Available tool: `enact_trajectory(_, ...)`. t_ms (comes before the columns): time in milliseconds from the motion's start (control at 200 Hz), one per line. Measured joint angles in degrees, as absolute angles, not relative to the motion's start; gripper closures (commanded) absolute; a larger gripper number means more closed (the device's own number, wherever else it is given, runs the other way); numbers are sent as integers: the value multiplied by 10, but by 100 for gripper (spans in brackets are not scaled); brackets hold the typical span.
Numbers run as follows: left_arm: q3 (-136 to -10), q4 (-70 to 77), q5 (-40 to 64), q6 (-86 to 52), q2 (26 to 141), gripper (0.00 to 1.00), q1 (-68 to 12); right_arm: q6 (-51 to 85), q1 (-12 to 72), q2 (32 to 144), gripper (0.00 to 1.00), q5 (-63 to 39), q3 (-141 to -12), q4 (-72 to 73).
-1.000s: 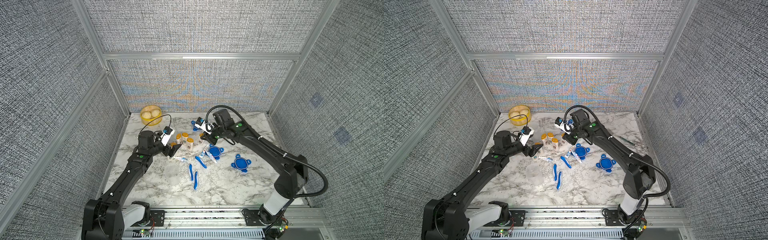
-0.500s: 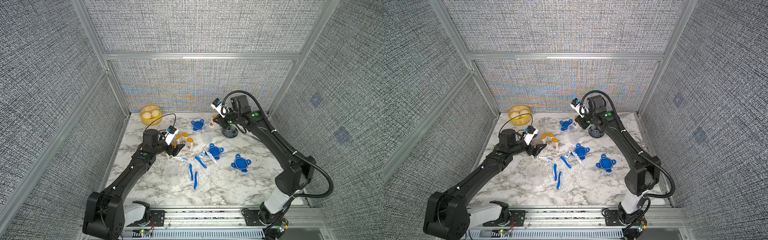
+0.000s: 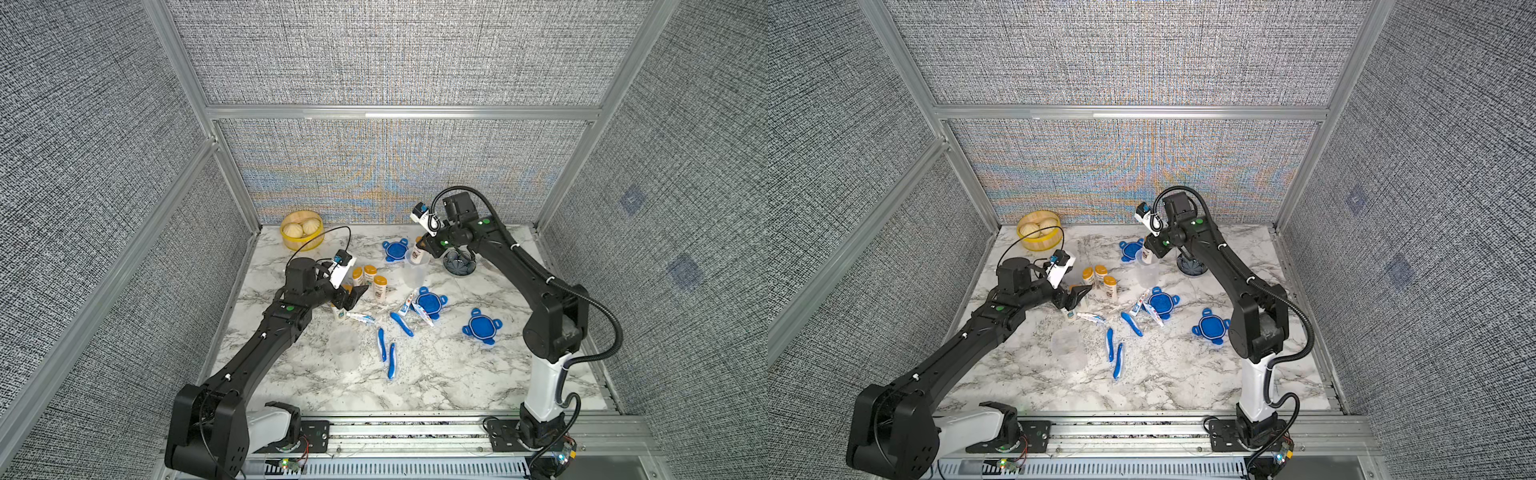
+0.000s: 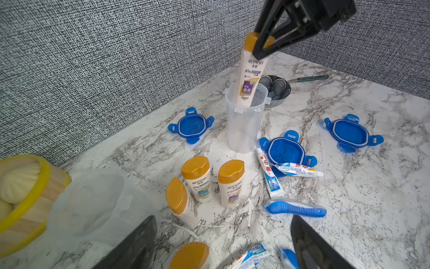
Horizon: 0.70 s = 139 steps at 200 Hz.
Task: Pack away toiletry kits
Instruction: Place the toiletry item into the container.
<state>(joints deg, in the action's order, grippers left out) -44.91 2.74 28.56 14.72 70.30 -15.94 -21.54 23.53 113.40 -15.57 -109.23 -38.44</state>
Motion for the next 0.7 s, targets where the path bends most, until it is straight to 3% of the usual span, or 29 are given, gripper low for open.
enact_trajectory(560,-453,16,269,143,708,13,-160,-231,247,1238,86,-131,-1134,-406)
enact_trajectory(696,-457,7,253,138,708,13,-160,-231,246,1257,80,-129,-1148,-419)
